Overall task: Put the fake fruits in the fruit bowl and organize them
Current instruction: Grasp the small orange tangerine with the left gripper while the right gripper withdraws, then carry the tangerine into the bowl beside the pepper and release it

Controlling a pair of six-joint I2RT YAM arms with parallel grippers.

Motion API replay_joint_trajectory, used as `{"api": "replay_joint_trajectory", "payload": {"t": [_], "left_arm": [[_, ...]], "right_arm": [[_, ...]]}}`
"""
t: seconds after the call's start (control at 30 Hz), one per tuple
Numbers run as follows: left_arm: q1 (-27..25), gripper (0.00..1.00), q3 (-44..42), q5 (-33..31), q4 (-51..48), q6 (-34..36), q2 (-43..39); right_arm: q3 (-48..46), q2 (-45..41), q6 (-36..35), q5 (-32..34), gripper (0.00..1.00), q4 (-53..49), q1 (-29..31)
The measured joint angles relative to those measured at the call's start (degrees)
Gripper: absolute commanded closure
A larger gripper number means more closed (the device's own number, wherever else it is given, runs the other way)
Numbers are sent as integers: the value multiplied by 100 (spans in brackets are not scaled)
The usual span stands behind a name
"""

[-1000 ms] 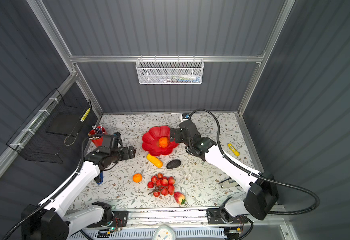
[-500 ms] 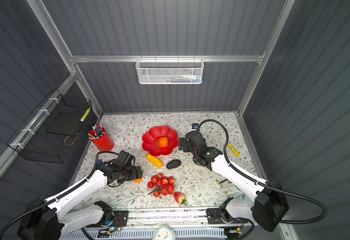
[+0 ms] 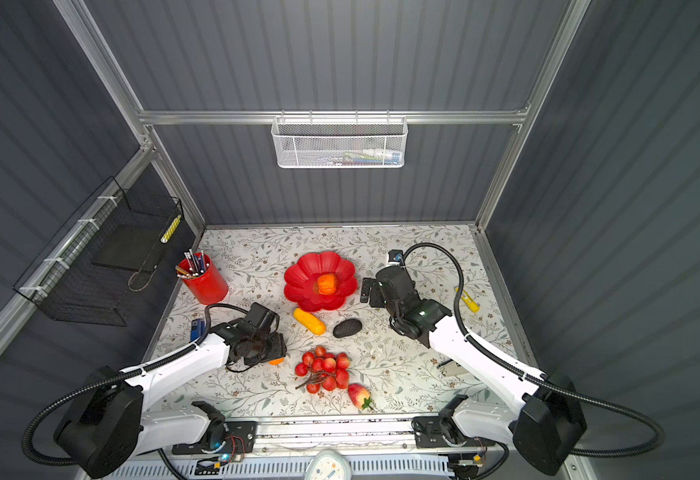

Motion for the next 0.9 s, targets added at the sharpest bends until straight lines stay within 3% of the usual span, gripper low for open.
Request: {"api": "replay_joint_trajectory", "payload": {"t": [0.13, 0.3, 0.47, 0.6, 0.9], "left_arm": [[0, 59, -7, 0, -7, 7, -28], [0, 61, 299, -85, -374, 192, -435], [0, 60, 1593, -304, -573, 708, -415], [0, 60, 2789, -529, -507, 1235, 321], [46, 60, 4843, -756, -407, 2168, 3182]], "right_arm": [[-24, -20, 0, 13, 1, -7, -7], [-81, -15, -2, 11, 1, 15, -7], [-107, 17, -2, 2, 1, -2, -26], [-186, 17, 0, -20, 1, -31, -33], [-501, -240, 111, -103, 1, -212, -33]]}}
